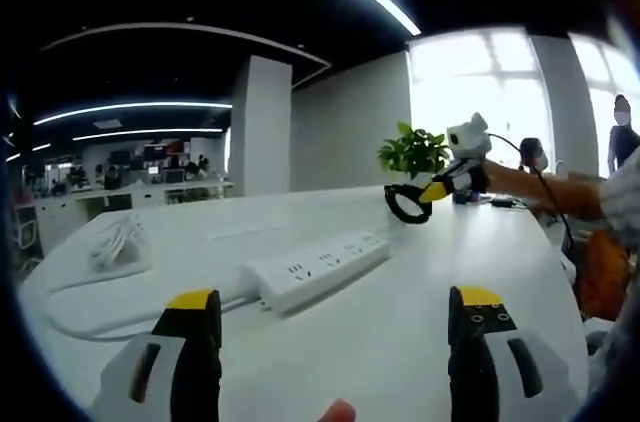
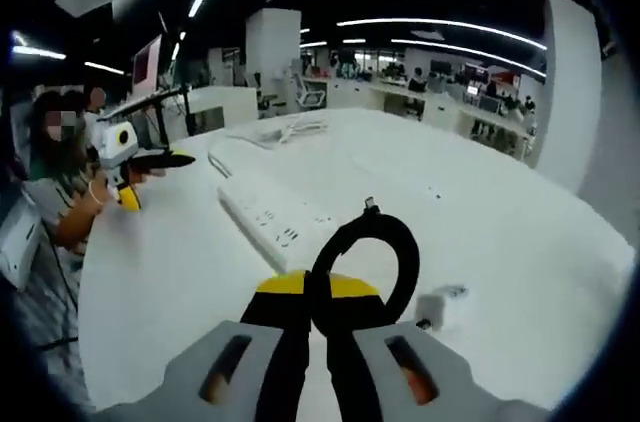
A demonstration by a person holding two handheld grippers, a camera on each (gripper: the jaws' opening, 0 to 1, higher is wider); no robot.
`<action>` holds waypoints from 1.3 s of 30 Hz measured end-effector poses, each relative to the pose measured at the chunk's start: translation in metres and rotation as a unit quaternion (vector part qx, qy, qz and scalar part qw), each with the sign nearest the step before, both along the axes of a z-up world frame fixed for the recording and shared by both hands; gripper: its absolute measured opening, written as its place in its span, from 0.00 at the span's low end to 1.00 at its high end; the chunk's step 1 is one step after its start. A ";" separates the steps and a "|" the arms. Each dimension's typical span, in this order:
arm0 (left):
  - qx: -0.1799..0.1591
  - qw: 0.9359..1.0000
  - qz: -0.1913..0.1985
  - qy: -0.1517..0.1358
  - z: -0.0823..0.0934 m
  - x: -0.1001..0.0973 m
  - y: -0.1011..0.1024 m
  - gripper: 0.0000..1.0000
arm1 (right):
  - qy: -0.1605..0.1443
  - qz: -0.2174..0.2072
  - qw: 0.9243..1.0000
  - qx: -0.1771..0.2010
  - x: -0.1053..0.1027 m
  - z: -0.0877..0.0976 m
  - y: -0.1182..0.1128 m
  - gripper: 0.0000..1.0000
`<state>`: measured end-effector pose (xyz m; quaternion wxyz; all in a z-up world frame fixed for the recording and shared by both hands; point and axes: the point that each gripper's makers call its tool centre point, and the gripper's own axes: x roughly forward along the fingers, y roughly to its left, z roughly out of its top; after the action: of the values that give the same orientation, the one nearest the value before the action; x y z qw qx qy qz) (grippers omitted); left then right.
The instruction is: Straighten the power strip on the desk, plug the charger into it
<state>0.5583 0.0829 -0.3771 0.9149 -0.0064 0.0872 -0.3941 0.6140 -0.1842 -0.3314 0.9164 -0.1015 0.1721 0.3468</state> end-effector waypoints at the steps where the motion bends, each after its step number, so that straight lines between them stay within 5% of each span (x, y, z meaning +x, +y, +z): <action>1: -0.001 1.000 0.001 0.001 0.000 0.000 0.000 0.96 | -0.032 0.003 0.999 -0.002 0.001 0.008 0.002 0.02; 5: 0.001 1.000 0.001 0.002 -0.001 0.000 0.000 0.96 | -0.090 -0.018 0.996 0.023 0.009 0.025 0.005 0.02; 10: 0.007 1.000 0.000 0.004 -0.005 0.000 -0.001 0.96 | -0.113 -0.027 0.990 0.074 0.019 0.036 0.009 0.02; 18: 0.016 1.000 -0.001 0.007 -0.010 0.000 -0.002 0.96 | -0.175 -0.053 0.979 0.092 0.029 0.048 0.011 0.02; 39: 0.015 1.000 0.007 0.007 -0.010 0.002 0.002 0.95 | -0.214 -0.019 0.964 0.154 0.008 0.098 0.043 0.03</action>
<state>0.5602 0.0845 -0.3871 0.9169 0.0039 0.0999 -0.3863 0.6220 -0.1411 -0.2329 0.9429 -0.0278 -0.0816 0.3217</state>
